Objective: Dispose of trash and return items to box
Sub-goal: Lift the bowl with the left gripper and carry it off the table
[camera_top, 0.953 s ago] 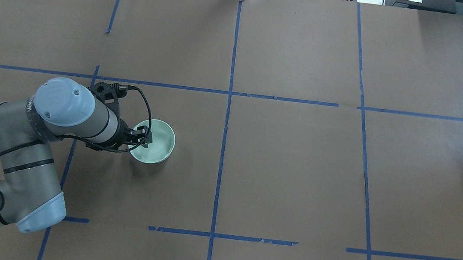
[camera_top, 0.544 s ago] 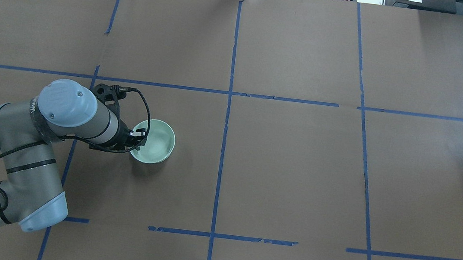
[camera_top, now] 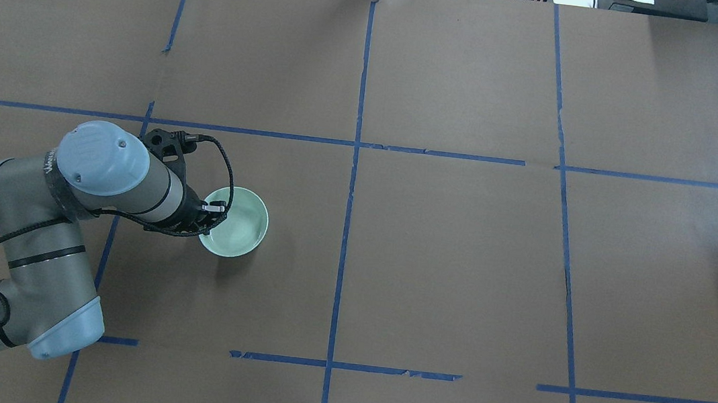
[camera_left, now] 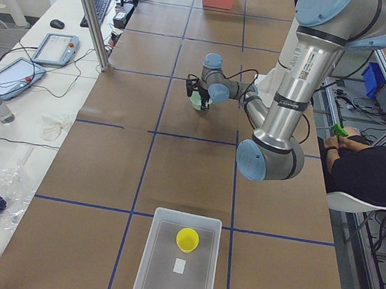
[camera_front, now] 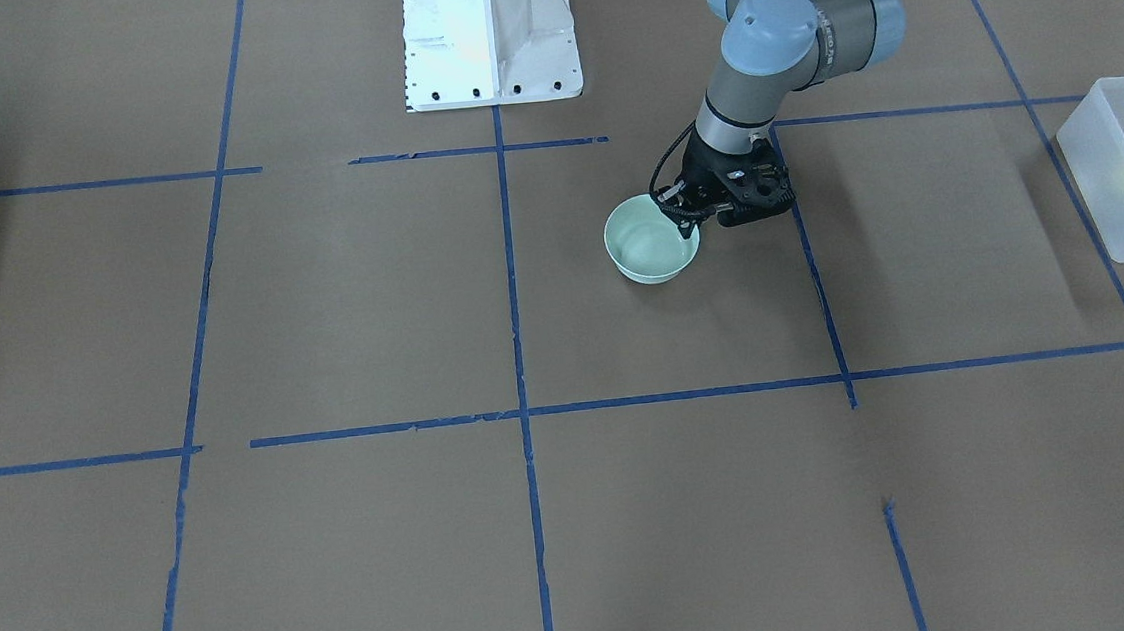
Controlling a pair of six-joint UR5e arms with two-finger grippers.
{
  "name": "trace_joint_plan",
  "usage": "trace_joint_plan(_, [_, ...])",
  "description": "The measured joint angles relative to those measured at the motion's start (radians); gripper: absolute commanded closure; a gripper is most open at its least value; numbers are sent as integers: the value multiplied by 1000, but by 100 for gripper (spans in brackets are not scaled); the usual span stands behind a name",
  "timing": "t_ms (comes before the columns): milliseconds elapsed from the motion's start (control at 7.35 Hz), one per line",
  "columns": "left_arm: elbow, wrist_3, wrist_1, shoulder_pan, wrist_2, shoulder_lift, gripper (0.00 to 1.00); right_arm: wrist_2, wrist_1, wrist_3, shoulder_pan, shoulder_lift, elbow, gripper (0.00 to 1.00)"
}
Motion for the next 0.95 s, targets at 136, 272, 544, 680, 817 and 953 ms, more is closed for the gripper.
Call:
trace_joint_plan(136, [-35, 9, 30, -44, -18, 3, 100, -7, 0, 0, -8, 0, -1, 0])
trace_joint_plan(272, [-71, 48, 82, -105, -29, 2, 100, -15, -1, 0, -13, 0, -2, 0])
trace_joint_plan(544, [-136, 184, 188, -199, -37, 5, 100, -22, -2, -8, -15, -7, -13, 0])
trace_joint_plan(680, [-145, 257, 209, -242, -48, 12, 100, -22, -2, -27, -14, -11, -23, 0])
trace_joint_plan(817, [-144, 341, 219, -288, -80, 23, 100, -19, -4, -53, -13, -11, -32, 0])
trace_joint_plan(953, [-139, 430, 221, -343, -118, 41, 100, -10, -22, -70, -9, -7, -37, 0])
